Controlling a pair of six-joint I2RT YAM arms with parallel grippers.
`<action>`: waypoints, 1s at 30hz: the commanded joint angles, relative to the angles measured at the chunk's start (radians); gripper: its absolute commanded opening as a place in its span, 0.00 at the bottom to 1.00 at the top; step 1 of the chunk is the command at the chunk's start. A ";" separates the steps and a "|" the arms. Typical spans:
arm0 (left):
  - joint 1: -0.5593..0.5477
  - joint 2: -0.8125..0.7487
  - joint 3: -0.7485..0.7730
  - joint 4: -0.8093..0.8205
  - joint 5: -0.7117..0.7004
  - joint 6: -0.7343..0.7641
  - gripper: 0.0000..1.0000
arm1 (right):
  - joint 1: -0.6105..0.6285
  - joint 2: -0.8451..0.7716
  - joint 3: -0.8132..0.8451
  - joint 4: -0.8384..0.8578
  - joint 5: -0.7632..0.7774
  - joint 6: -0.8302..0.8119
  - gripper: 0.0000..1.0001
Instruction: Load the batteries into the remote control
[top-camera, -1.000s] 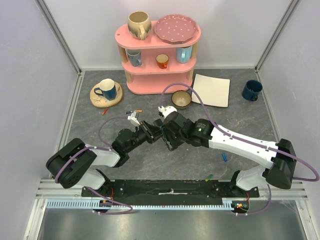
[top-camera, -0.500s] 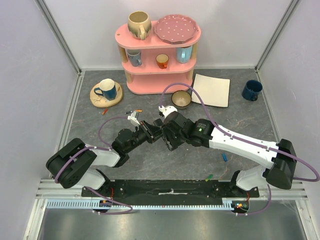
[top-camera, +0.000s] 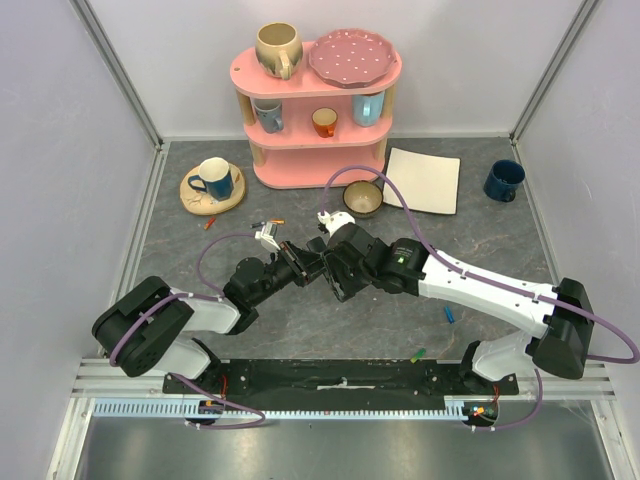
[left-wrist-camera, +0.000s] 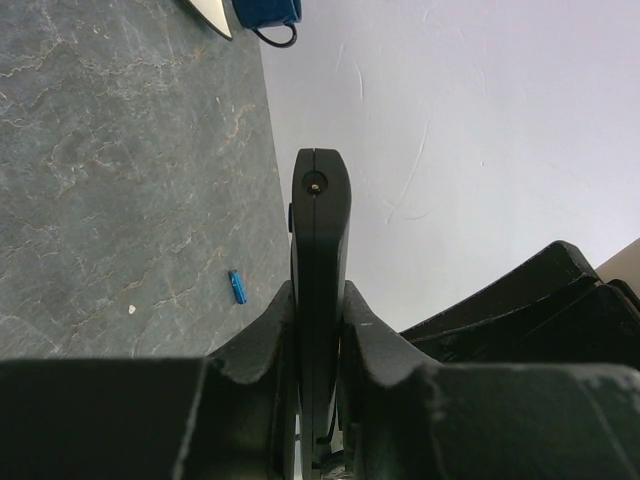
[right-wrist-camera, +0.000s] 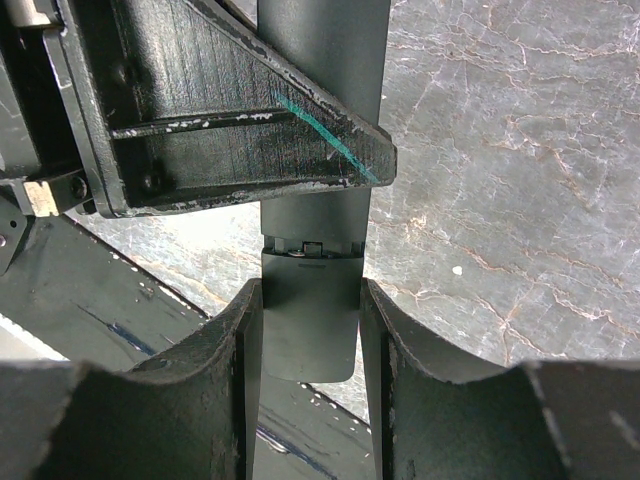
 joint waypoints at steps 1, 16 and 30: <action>-0.006 -0.027 0.032 0.290 0.026 -0.083 0.02 | 0.003 -0.010 -0.029 0.019 -0.017 0.031 0.35; -0.006 -0.031 0.043 0.324 0.045 -0.095 0.02 | 0.000 -0.024 -0.057 0.037 -0.023 0.043 0.36; -0.008 -0.013 0.064 0.368 0.155 -0.101 0.02 | -0.018 -0.026 -0.079 0.059 -0.046 0.042 0.35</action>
